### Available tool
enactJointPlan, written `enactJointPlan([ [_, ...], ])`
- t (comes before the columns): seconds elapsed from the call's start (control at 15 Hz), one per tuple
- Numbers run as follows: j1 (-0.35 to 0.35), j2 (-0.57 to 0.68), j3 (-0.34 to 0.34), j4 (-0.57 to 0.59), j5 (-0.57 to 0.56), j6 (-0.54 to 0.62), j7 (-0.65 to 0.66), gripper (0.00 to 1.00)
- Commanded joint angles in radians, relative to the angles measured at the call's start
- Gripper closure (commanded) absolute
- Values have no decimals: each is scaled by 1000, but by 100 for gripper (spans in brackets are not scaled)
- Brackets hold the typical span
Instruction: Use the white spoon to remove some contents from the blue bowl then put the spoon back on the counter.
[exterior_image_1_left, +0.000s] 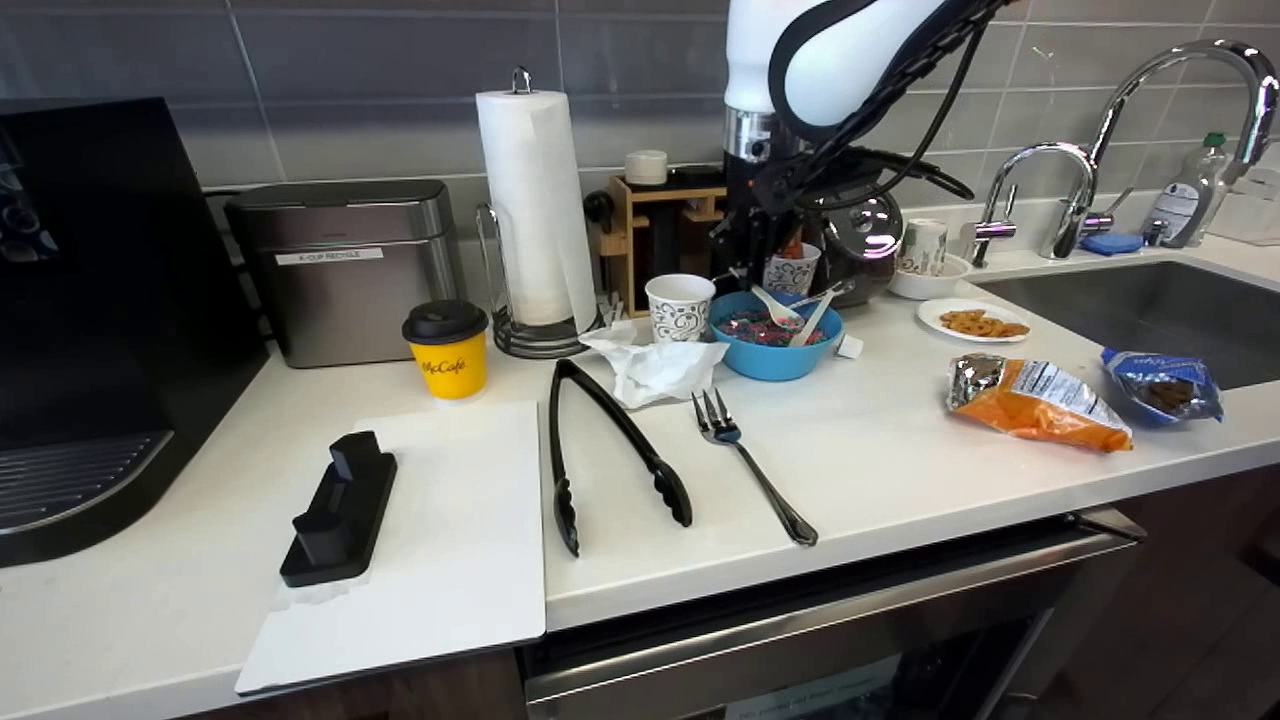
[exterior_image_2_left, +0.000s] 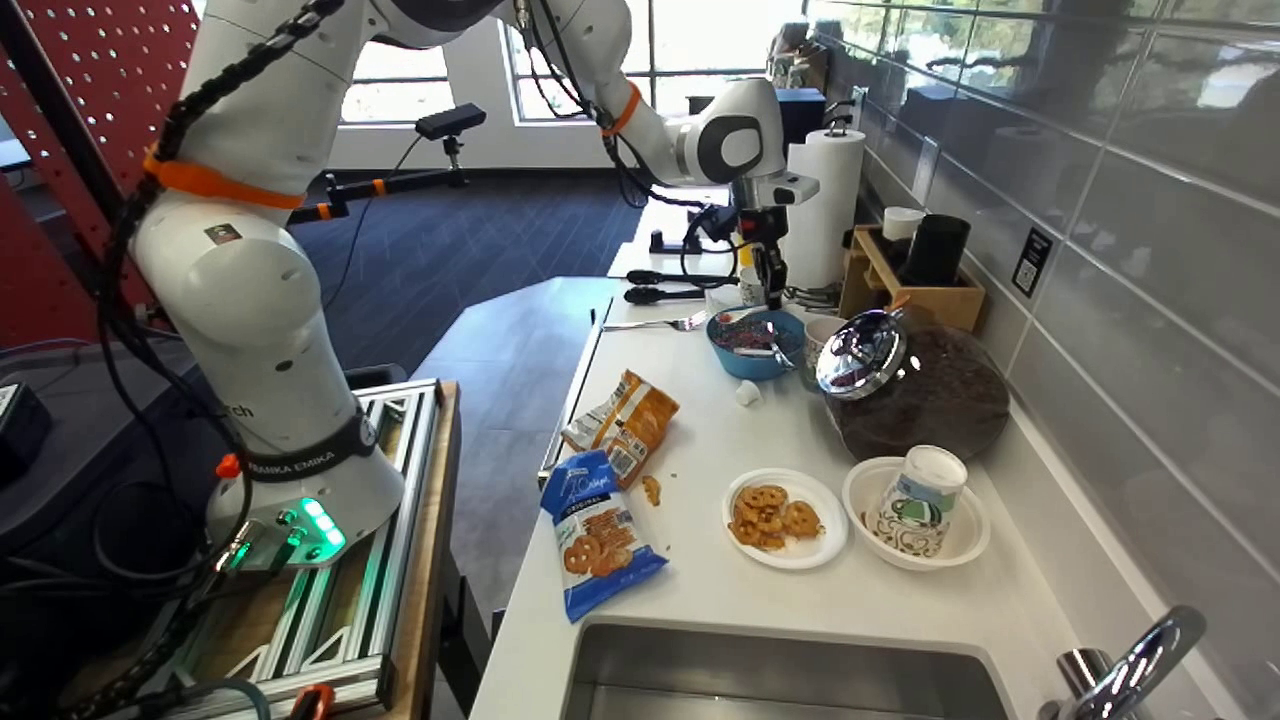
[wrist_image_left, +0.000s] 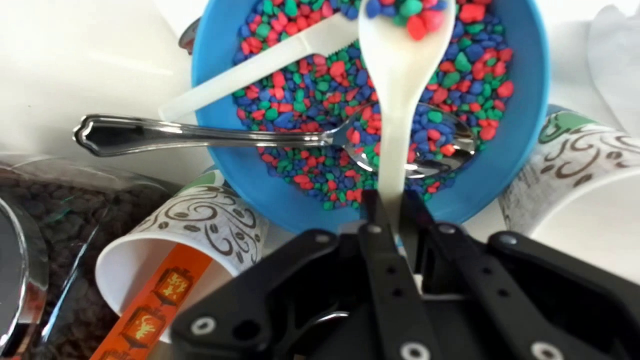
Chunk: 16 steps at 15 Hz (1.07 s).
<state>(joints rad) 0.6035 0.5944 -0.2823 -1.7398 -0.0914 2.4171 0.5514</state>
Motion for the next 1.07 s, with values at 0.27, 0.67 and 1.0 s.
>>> enactJointPlan([
  [0.27,-149,-92,199,-23,-47,-105,-35,97],
  [0.67,-192,-150,271,-62,-113,-207,-125,97],
  [1.0,-225,-226,332,-231,-205,-66,-296,97],
])
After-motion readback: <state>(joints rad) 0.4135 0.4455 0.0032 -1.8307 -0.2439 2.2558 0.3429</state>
